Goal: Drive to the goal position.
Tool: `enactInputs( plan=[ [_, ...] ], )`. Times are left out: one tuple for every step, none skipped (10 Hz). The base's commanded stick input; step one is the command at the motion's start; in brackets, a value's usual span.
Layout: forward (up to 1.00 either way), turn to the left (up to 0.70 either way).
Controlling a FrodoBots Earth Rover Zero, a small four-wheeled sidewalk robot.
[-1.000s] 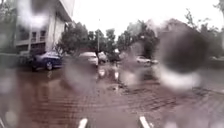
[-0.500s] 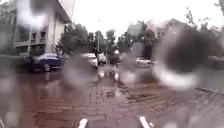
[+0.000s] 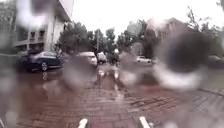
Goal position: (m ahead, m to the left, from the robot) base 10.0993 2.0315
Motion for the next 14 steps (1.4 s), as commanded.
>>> enactInputs(
  plan=[
    [0.7,0.0],
    [0.7,0.0],
    [0.7,0.0],
    [0.7,0.0],
    [0.7,0.0],
    [0.7,0.0],
    [0.7,0.0],
    [0.7,0.0],
    [0.7,0.0],
    [0.7,0.05],
    [0.7,0.14],
    [0.7,0.12],
    [0.7,0.07],
    [0.7,0.0]
  ],
)
